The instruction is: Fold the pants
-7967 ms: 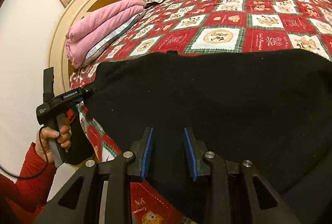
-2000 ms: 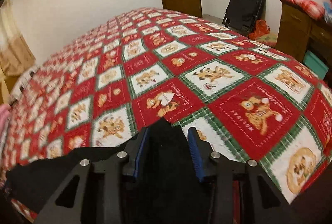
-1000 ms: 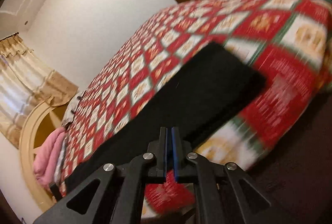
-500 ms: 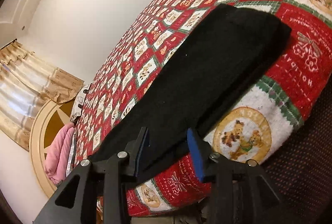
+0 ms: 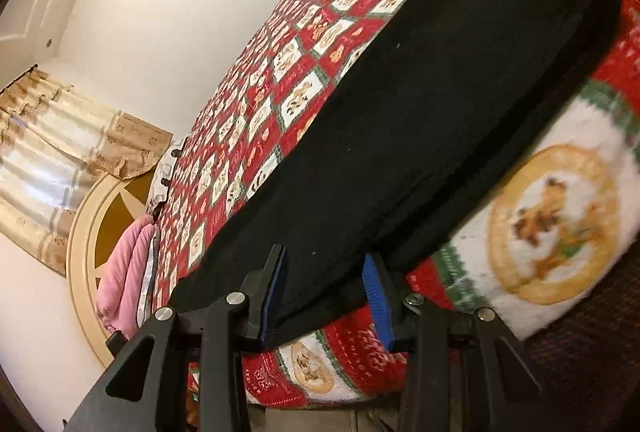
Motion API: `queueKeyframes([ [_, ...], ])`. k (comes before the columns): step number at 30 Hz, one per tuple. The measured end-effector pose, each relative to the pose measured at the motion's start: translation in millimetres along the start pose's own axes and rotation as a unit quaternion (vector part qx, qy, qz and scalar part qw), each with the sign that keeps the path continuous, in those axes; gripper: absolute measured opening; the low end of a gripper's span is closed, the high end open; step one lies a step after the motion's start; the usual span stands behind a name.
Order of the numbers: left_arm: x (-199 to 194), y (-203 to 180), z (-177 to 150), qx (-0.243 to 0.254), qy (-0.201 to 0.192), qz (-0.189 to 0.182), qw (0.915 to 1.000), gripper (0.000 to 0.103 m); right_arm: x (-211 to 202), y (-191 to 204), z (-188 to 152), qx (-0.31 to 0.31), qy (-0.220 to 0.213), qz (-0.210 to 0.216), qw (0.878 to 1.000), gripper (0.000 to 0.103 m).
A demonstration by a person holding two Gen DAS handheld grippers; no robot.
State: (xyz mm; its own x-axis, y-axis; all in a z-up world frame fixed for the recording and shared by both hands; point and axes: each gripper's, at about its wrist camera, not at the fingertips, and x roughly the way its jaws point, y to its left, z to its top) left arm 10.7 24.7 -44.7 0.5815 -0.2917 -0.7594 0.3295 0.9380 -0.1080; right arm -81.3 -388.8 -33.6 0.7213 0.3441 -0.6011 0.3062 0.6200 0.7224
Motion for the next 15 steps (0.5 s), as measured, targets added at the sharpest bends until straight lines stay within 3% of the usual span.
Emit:
queueKeyframes([
  [8, 0, 4, -1, -0.011, 0.004, -0.006, 0.9999, 0.089, 38, 25, -12, -0.024, 0.042, 0.033, 0.998, 0.04],
  [10, -1, 4, -1, -0.009, 0.002, -0.005, 0.9999, 0.089, 50, 29, -18, -0.036, 0.053, 0.027, 0.998, 0.028],
  [11, -1, 5, -1, -0.009, 0.002, -0.005, 0.9999, 0.089, 55, 31, -20, -0.047, 0.06, 0.021, 0.997, 0.012],
  [12, 0, 6, -1, -0.01, 0.003, -0.004, 0.9999, 0.089, 58, 30, -21, -0.05, 0.067, 0.014, 0.996, 0.004],
  [15, 0, 9, -1, -0.013, 0.004, -0.003, 0.9999, 0.089, 56, 27, -23, -0.051, 0.072, 0.011, 0.996, 0.003],
])
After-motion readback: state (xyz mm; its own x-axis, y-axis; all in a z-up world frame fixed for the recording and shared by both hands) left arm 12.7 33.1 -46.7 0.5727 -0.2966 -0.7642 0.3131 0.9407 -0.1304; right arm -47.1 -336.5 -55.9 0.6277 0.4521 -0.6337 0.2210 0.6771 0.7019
